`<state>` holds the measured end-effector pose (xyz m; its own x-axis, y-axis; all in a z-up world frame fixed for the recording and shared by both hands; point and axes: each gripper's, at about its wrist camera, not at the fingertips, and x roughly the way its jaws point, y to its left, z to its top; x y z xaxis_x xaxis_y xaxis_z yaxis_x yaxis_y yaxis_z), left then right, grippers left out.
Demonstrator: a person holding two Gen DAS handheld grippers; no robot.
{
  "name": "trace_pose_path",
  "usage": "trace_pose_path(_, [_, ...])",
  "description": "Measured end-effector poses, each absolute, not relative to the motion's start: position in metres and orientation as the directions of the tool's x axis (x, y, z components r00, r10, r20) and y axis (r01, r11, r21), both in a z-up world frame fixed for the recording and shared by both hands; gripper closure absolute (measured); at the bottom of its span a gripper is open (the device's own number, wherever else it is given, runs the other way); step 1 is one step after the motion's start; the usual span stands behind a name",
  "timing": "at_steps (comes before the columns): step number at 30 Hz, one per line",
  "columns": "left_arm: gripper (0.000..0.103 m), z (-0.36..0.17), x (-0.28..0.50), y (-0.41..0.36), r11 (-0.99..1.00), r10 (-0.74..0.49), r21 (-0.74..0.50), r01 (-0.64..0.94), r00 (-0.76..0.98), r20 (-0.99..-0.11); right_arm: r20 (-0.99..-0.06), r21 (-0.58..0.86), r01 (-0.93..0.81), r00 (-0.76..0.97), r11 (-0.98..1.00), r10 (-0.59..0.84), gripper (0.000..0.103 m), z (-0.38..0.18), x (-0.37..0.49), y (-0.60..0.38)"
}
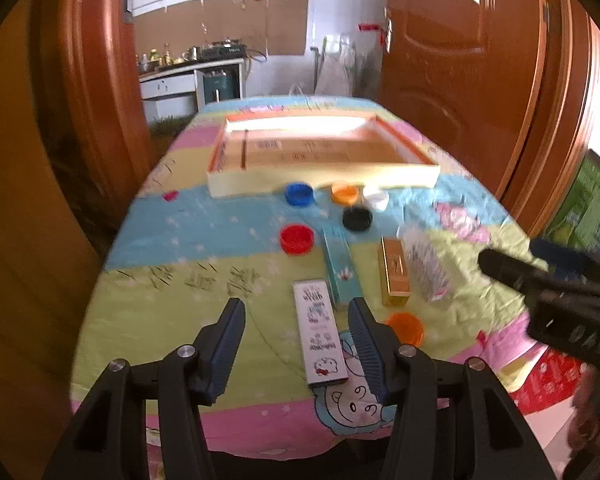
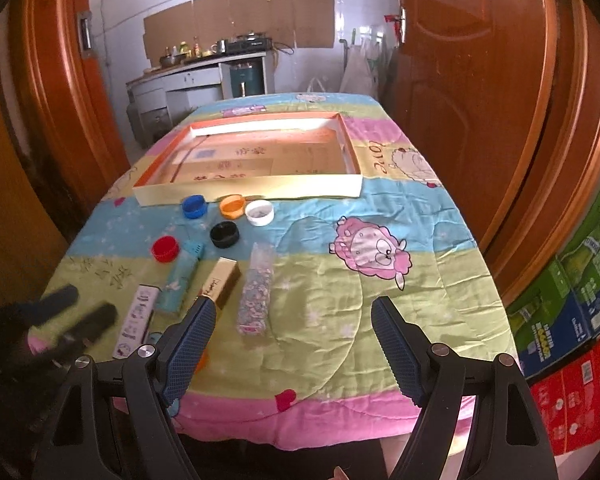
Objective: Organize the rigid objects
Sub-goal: 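Grasp the white Hello Kitty box with the left tool while the right tool grasps the glitter tube, then carry the white box with the left tool while the right tool carries the glitter tube into the tray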
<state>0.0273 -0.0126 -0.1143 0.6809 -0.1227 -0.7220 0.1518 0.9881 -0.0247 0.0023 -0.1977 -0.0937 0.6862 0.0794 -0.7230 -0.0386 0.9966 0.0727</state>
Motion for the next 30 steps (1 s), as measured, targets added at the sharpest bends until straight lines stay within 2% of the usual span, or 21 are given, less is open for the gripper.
trace_pose_path(7, [0.056, -0.136, 0.036, -0.021, 0.985, -0.137, -0.034, 0.171, 0.64, -0.756, -0.733, 0.094, -0.027, 0.675, 0.995, 0.088, 0.022, -0.101, 0.008, -0.206])
trace_pose_path(9, [0.069, -0.142, 0.041, -0.02, 0.985, -0.136, -0.039, 0.167, 0.621, -0.772, -0.742, 0.1, -0.029, 0.664, 0.995, 0.094, 0.022, -0.106, 0.01, -0.206])
trace_pose_path(12, [0.077, -0.145, 0.041, -0.013, 0.986, -0.152, -0.07, 0.155, 0.626, -0.765, -0.751, 0.106, -0.046, 0.651, 0.993, 0.11, 0.023, -0.11, 0.013, -0.204])
trace_pose_path(15, [0.077, -0.146, 0.042, -0.01, 0.984, -0.167, -0.092, 0.151, 0.628, -0.76, -0.764, 0.112, -0.078, 0.631, 0.991, 0.136, 0.039, -0.119, 0.022, -0.198])
trace_pose_path(23, [0.077, -0.142, 0.043, -0.007, 0.987, -0.144, -0.067, 0.143, 0.642, -0.753, -0.785, 0.082, -0.117, 0.604, 0.99, 0.136, 0.045, -0.131, 0.048, -0.176])
trace_pose_path(26, [0.077, -0.139, 0.045, -0.003, 0.988, -0.144, -0.073, 0.136, 0.649, -0.747, -0.803, 0.056, -0.122, 0.584, 0.991, 0.117, 0.063, -0.138, 0.056, -0.17])
trace_pose_path(28, [0.077, -0.137, 0.047, 0.0, 0.988, -0.148, -0.079, 0.133, 0.654, -0.742, -0.815, 0.082, -0.135, 0.561, 0.987, 0.144, 0.079, -0.144, 0.06, -0.169])
trace_pose_path(30, [0.077, -0.134, 0.048, 0.003, 0.988, -0.147, -0.082, 0.128, 0.661, -0.736, -0.816, 0.079, -0.13, 0.562, 0.988, 0.139, 0.083, -0.144, 0.061, -0.167])
